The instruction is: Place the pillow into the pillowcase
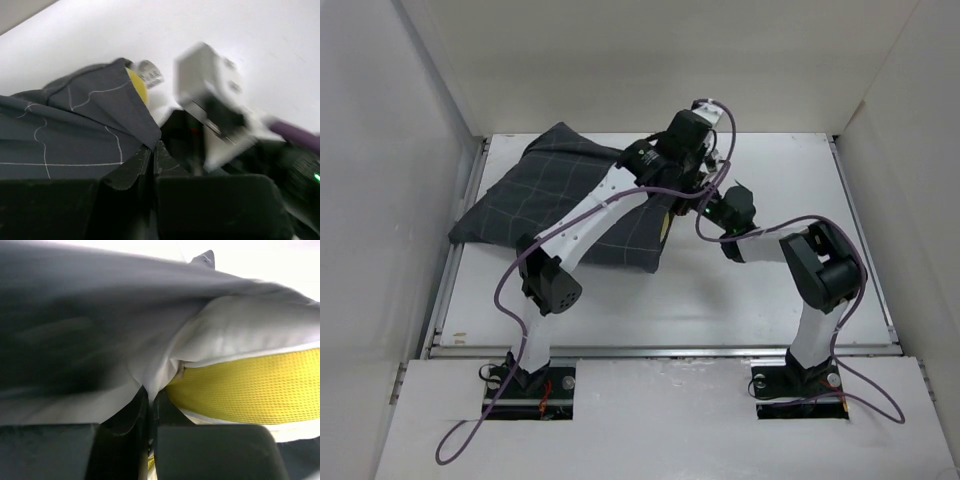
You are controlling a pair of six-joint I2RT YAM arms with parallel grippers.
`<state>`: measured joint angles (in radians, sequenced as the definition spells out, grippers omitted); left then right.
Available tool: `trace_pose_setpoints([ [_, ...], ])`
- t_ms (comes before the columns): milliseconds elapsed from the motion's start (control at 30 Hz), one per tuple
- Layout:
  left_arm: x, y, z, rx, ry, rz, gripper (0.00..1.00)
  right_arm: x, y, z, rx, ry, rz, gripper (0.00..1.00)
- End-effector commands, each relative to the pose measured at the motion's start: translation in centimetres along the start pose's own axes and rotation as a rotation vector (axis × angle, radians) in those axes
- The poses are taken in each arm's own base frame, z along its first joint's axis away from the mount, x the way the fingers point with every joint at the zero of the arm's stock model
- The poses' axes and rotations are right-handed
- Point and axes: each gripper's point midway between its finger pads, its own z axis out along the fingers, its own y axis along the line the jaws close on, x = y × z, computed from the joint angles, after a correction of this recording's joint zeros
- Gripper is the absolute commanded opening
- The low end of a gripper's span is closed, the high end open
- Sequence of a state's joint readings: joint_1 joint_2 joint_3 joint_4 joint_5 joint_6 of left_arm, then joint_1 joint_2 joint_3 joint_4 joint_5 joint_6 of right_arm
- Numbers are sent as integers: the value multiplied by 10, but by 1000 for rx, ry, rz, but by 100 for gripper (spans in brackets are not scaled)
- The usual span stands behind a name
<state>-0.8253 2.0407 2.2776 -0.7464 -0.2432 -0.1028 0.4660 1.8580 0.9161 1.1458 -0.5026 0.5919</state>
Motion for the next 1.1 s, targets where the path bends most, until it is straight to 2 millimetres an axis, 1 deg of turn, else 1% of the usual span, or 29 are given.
trace_pose_setpoints([
  [0, -53, -129, -103, 467, -215, 58, 0, -38, 21, -2, -60, -190, -30, 0],
  [33, -38, -160, -122, 554, -195, 95, 0, -36, 20, -2, -69, -199, -11, 0],
  [67, -33, -175, -130, 599, -189, 111, 0, -46, 25, -2, -98, -220, -19, 0],
  [100, -29, -186, -142, 636, -185, 125, 0, -53, 25, 1, -107, -249, -12, 0],
  [167, -14, -206, -155, 690, -141, 138, 0, -55, 19, 2, -76, -269, 32, 0],
  [200, -13, -209, -158, 713, -133, 133, 0, -60, 11, 4, -43, -300, 38, 0],
  [233, -4, -219, -168, 776, -100, 135, 0, -59, 4, 7, -12, -293, 52, 0],
  [267, -3, -222, -171, 799, -90, 127, 0, -45, -11, 9, 33, -272, 74, 0],
  [300, 4, -225, -176, 807, -69, 127, 0, -48, -20, 9, 52, -284, 73, 0],
  [367, 9, -220, -173, 778, -64, 110, 0, -38, -41, 9, 99, -277, 140, 0],
  [400, 11, -220, -172, 778, -59, 98, 0, -29, -46, 9, 102, -271, 165, 0],
  [433, 15, -220, -169, 774, -48, 101, 0, -30, -46, 9, 100, -272, 182, 0],
  [467, 15, -221, -170, 783, -45, 102, 0, -19, -52, 7, 112, -260, 190, 0],
  [533, 15, -220, -169, 770, -45, 92, 0, -15, -53, 7, 114, -255, 222, 2],
  [600, 13, -223, -171, 789, -51, 91, 0, -3, -62, 2, 139, -246, 233, 12],
  [633, 13, -223, -171, 789, -51, 91, 0, -3, -62, 2, 139, -246, 233, 17],
  [667, 9, -222, -170, 778, -67, 87, 1, 6, -71, -2, 162, -224, 243, 28],
  [700, 5, -215, -159, 710, -95, 84, 17, 7, -69, -2, 153, -216, 252, 34],
  [733, 8, -209, -150, 660, -90, 83, 38, 15, -69, -6, 158, -198, 260, 39],
  [767, 3, -198, -141, 602, -105, 70, 98, 17, -76, -11, 177, -195, 263, 44],
  [800, 1, -187, -131, 547, -103, 37, 99, 21, -81, -22, 208, -182, 274, 54],
  [833, -2, -170, -121, 472, -104, 5, 99, 15, -81, -29, 223, -183, 275, 57],
  [867, -10, -150, -115, 423, -110, -29, 99, 17, -85, -37, 251, -172, 285, 61],
  [900, -9, -137, -111, 382, -103, -51, 99, 28, -96, -56, 304, -139, 309, 66],
  [933, -11, -122, -109, 333, -110, -77, 99, 38, -104, -70, 360, -104, 338, 69],
  [967, -9, -102, -110, 289, -117, -108, 99, 30, -103, -80, 383, -122, 347, 71],
  [1000, -14, -91, -113, 259, -148, -134, 99, 25, -114, -96, 440, -147, 350, 73],
  [1033, -14, -79, -115, 225, -164, -154, 99, 37, -122, -115, 506, -112, 384, 74],
  [1067, -24, -56, -134, 176, -224, -184, 99, 19, -122, -119, 519, -145, 385, 74],
])
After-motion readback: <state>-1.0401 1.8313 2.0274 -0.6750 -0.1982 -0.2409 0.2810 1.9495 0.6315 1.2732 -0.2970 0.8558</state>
